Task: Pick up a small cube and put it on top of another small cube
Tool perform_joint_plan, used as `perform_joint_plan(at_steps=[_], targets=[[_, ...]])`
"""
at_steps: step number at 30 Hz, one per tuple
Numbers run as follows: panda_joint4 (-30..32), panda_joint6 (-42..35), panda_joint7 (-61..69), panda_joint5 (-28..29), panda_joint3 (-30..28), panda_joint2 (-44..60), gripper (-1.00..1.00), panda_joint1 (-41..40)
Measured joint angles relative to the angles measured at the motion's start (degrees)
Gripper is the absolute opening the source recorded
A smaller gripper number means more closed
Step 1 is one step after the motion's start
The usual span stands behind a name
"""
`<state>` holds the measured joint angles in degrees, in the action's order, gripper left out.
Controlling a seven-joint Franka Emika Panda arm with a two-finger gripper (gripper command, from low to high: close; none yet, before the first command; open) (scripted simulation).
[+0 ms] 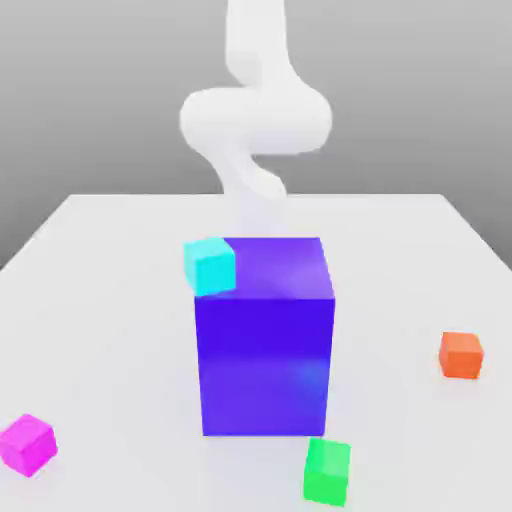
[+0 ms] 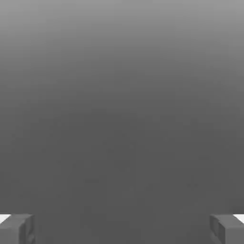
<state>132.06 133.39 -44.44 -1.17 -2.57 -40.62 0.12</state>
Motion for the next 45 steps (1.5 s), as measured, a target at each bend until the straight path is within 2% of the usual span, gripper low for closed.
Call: perform_joint_plan(at_steps=[10, 18, 28, 33, 34, 40, 45], targets=[[1.2, 6.6, 6.6, -6.1, -10.1, 21.0, 0.00, -0.3], [2.1, 11.6, 12.7, -12.1, -15.9, 37.8, 0.00, -3.3], [3.4, 18.6, 17.2, -15.2, -19.1, 57.7, 0.00, -10.2], [1.5, 25.3, 21.4, -20.4, -14.4, 68.0, 0.00, -15.2], [1.2, 26.3, 22.0, -21.2, -13.4, 69.4, -1.00, -16.0], [1.0, 26.7, 22.3, -21.6, -13.0, 70.0, -1.00, -16.4], [3.1, 21.0, 18.0, -15.9, -17.8, 62.0, -1.00, -12.7]])
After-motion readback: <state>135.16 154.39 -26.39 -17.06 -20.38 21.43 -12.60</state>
